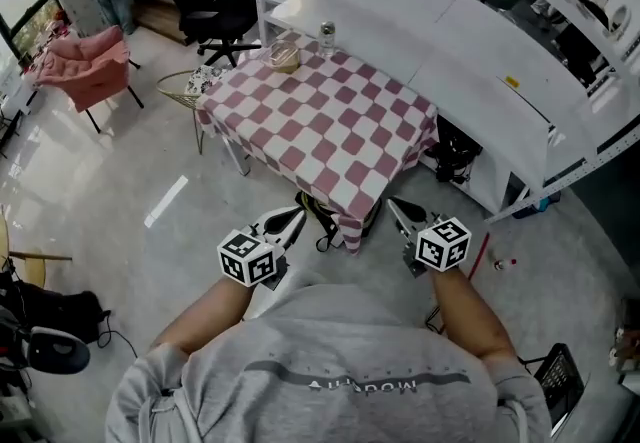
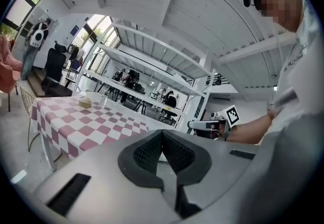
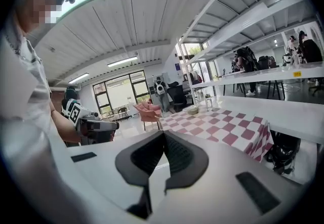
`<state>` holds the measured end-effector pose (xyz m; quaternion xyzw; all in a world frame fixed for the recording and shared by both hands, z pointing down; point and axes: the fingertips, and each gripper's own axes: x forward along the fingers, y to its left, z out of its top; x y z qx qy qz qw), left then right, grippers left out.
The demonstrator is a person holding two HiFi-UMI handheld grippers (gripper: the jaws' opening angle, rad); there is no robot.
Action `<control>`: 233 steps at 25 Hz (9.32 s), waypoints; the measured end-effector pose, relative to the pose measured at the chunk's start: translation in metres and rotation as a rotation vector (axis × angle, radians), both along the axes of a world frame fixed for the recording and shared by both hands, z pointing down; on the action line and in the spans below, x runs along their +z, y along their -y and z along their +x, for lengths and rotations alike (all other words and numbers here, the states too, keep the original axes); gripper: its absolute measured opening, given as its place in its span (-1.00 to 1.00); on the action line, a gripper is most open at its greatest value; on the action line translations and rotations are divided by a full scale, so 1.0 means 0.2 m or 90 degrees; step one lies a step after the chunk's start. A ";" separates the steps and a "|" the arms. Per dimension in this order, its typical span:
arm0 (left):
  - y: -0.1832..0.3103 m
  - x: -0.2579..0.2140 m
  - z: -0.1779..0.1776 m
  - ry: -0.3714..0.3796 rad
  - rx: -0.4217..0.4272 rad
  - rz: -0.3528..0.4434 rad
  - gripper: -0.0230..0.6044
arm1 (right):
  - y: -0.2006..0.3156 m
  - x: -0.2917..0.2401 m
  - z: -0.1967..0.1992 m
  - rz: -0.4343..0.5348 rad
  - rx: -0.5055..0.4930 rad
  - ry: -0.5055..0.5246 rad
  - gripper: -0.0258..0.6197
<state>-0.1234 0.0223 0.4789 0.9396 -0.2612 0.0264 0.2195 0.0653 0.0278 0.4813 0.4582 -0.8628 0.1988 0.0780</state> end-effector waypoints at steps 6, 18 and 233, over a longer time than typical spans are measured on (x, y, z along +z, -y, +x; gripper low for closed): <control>0.25 0.02 -0.02 0.001 0.016 -0.012 -0.89 | 0.21 0.01 0.01 -0.010 0.023 -0.005 -0.84; 0.59 0.08 0.13 0.011 -0.024 -0.015 -0.89 | 0.61 0.12 0.23 -0.020 -0.007 0.002 -0.84; 1.19 0.58 0.55 0.220 -0.104 0.057 -0.80 | 1.29 0.84 0.24 -0.136 -0.151 -0.151 -0.84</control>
